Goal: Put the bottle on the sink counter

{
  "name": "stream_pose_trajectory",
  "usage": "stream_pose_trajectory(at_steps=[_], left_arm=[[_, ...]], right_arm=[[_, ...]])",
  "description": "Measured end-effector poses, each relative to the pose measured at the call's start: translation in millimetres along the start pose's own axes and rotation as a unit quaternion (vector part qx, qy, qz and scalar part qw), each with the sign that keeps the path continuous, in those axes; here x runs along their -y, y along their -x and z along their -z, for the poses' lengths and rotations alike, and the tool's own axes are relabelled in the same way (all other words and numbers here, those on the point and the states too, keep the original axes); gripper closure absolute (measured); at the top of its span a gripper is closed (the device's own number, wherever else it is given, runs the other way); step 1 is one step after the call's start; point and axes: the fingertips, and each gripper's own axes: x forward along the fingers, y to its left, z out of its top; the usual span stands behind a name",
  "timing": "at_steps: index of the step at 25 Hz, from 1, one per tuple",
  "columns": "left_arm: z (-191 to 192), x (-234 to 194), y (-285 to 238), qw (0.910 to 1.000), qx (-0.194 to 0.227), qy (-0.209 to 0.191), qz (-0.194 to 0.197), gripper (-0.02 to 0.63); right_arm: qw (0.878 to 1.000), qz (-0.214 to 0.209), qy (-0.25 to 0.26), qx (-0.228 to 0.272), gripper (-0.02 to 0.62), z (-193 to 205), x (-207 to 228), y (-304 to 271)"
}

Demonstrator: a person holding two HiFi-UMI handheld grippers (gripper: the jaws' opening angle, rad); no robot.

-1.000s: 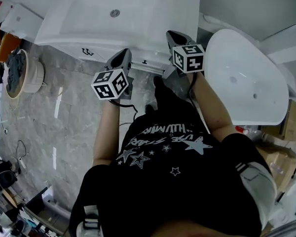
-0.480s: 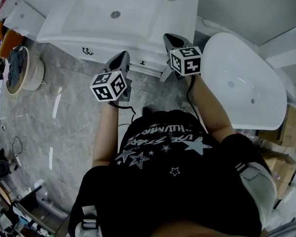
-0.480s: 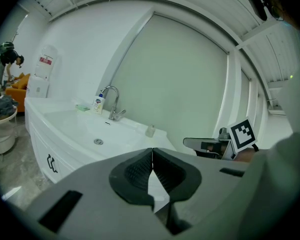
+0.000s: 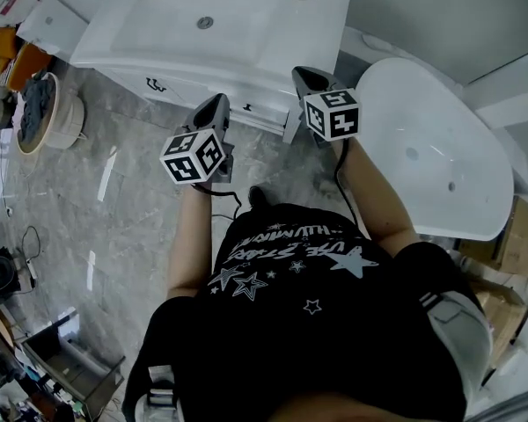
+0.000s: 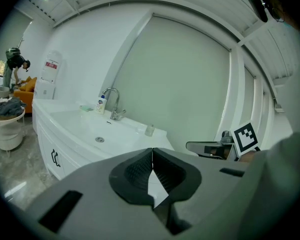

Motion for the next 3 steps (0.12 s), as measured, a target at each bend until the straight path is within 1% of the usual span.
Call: stream_pose_trajectory(at_steps=[3], left_arm=[[6.6, 8.1, 5.2, 1.0, -0.003, 0.001, -0.004, 0.597]], right_arm=[[1.0, -0.004, -0.003, 0.002, 0.589, 3.0, 1.0, 8.8]])
